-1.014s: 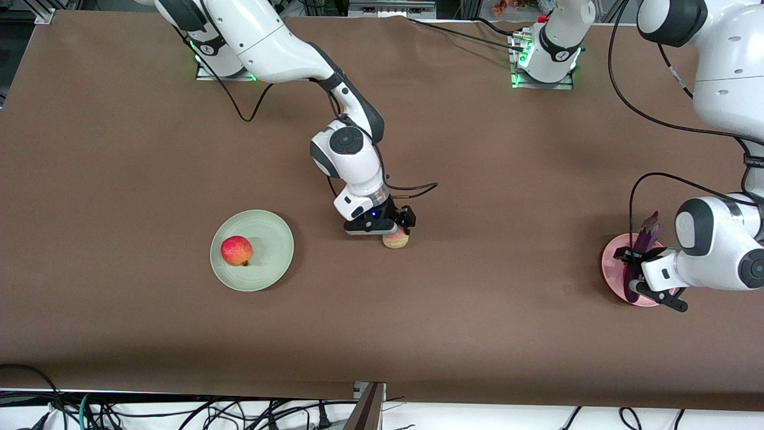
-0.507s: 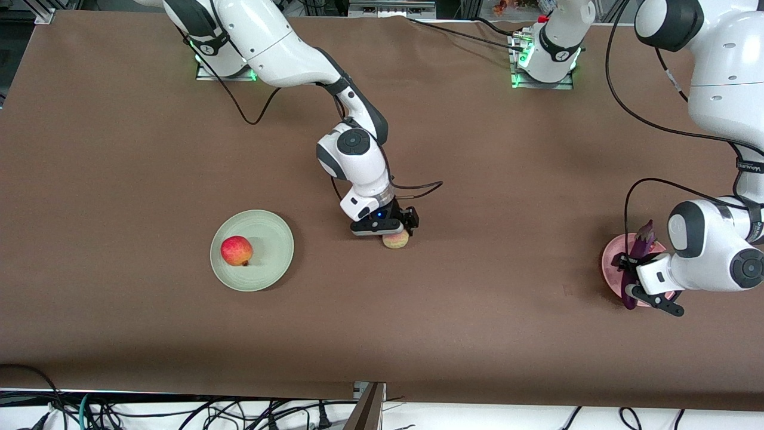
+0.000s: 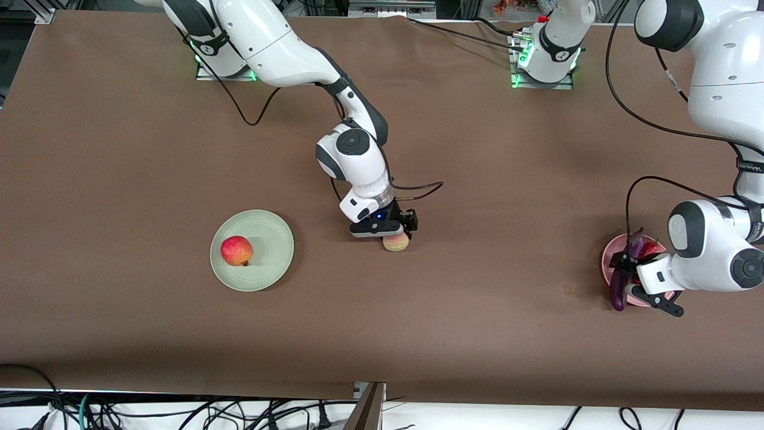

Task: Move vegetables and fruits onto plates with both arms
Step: 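Lower the eggplant onto the pink plate while the right gripper carries the peach, then release the eggplant with the left gripper while the right gripper places the peach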

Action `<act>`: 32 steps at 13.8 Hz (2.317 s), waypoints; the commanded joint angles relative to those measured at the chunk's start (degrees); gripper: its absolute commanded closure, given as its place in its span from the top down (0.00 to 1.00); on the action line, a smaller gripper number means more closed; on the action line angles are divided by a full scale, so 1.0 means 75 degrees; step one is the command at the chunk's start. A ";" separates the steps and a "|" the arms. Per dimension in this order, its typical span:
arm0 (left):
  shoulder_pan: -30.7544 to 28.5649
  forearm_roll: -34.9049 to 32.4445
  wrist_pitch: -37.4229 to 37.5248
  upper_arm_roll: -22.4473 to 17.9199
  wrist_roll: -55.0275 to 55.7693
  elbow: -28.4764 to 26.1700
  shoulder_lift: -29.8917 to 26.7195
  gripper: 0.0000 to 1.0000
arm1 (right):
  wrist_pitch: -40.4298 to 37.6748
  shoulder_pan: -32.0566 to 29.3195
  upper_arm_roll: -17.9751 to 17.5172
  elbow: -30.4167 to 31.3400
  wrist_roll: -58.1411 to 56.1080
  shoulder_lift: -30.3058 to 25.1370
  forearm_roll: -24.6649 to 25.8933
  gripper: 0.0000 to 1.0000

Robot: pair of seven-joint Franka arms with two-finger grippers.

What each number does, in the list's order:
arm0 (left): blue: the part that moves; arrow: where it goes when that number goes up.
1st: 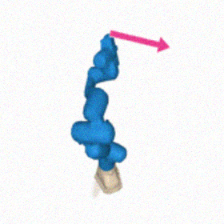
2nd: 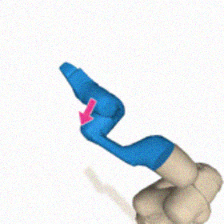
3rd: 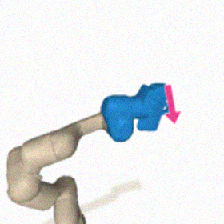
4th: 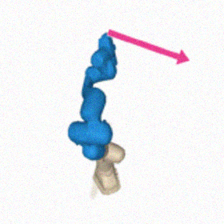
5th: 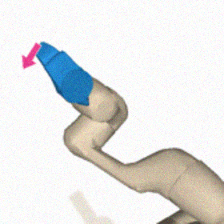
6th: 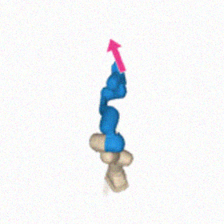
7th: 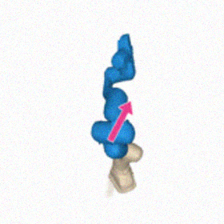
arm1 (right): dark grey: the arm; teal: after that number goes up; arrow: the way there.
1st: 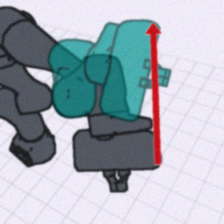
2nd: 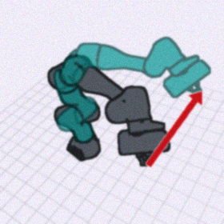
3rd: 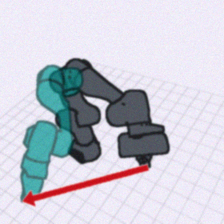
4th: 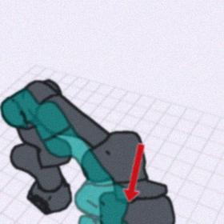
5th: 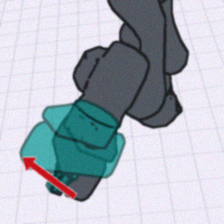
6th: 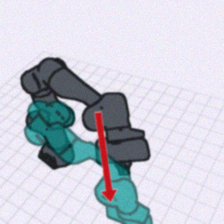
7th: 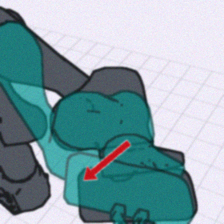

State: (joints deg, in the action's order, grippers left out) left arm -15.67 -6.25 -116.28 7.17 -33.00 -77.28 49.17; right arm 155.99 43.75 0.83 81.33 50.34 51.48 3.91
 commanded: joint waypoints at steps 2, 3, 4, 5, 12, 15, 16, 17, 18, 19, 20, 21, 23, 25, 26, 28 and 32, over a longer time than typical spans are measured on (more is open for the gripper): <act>-0.0066 -0.0163 0.0047 0.0016 -0.0252 0.0272 0.0029 0.76 | -0.2255 -0.0231 0.0031 0.0043 -0.0405 -0.1248 0.0076 0.21; -0.0067 -0.0152 0.0047 0.0016 -0.0311 0.0272 0.0041 0.76 | -0.2852 -0.0441 0.0031 0.0043 -0.0848 -0.1448 0.0041 0.21; -0.0067 -0.0151 0.0082 0.0016 -0.0311 0.0272 0.0018 0.76 | -0.3391 -0.0687 0.0031 0.0054 -0.1340 -0.1613 0.0018 0.21; -0.0090 -0.0105 0.0129 0.0016 -0.0311 0.0272 -0.0029 0.81 | -0.3953 -0.1014 0.0031 0.0054 -0.1809 -0.1742 0.0006 0.21; -0.0278 0.0350 0.1098 0.0133 -0.0172 0.0261 -0.0414 1.00 | -0.4850 -0.2763 0.0019 0.0615 -0.3489 -0.1603 -0.0006 0.21; -0.0231 0.0399 0.1907 0.0203 0.0658 0.0155 -0.0906 1.00 | -0.4827 -0.2764 0.0019 0.0734 -0.3419 -0.1498 -0.0006 0.21; -0.0219 0.0399 0.2201 0.0273 0.0916 0.0155 -0.1094 1.00 | -0.4791 -0.2775 0.0019 0.0734 -0.3419 -0.1439 -0.0018 0.21; -0.0219 0.0399 0.2447 0.0297 0.1174 0.0144 -0.1304 1.00 | -0.4780 -0.2787 0.0019 0.0734 -0.3419 -0.1369 -0.0006 0.21; -0.0184 0.0399 0.2705 0.0309 0.1409 0.0143 -0.1527 1.00 | -0.4779 -0.2810 0.0019 0.0734 -0.3419 -0.1322 -0.0006 0.21; -0.0184 0.0399 0.2905 0.0425 0.1678 0.0143 -0.1831 1.00 | -0.4721 -0.2822 0.0019 0.0734 -0.3431 -0.1287 -0.0006 0.21; -0.0184 0.0399 0.3092 0.0531 0.1971 0.0143 -0.2066 1.00 | -0.4686 -0.2822 0.0019 0.0734 -0.3431 -0.1252 -0.0006 0.22; -0.0184 0.0388 0.3326 0.0578 0.2275 0.0143 -0.2335 1.00 | -0.4686 -0.2822 0.0019 0.0734 -0.3454 -0.1251 -0.0006 0.34; -0.0184 0.0341 0.3807 0.0882 0.2908 0.0143 -0.2909 1.00 | -0.4697 -0.2927 0.0031 0.0676 -0.3513 -0.1251 0.0006 1.00; -0.0172 0.0318 0.4136 0.1093 0.3249 0.0143 -0.3495 1.00 | -0.4802 -0.3103 0.0019 0.0442 -0.3827 -0.1426 0.0018 1.00; -0.0184 0.0294 0.4265 0.1222 0.3355 0.0132 -0.3707 1.00 | -0.4907 -0.3103 0.0019 0.0430 -0.4027 -0.1705 0.0017 1.00; -0.0184 0.0294 0.4569 0.1282 0.3706 0.0132 -0.4082 1.00 | -0.5188 -0.3173 0.0031 0.0383 -0.4262 -0.2116 0.0076 1.00; -0.0184 0.0306 0.4782 0.1540 0.4151 -0.0404 -0.4949 1.00 | -0.6323 -0.3571 0.0042 0.0359 -0.5292 -0.3019 0.0041 1.00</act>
State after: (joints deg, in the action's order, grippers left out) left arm -16.83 -3.95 -80.26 18.10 -4.42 -75.42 16.62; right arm 112.39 18.93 1.73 82.76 14.23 32.60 3.96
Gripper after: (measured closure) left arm 0.000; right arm 0.000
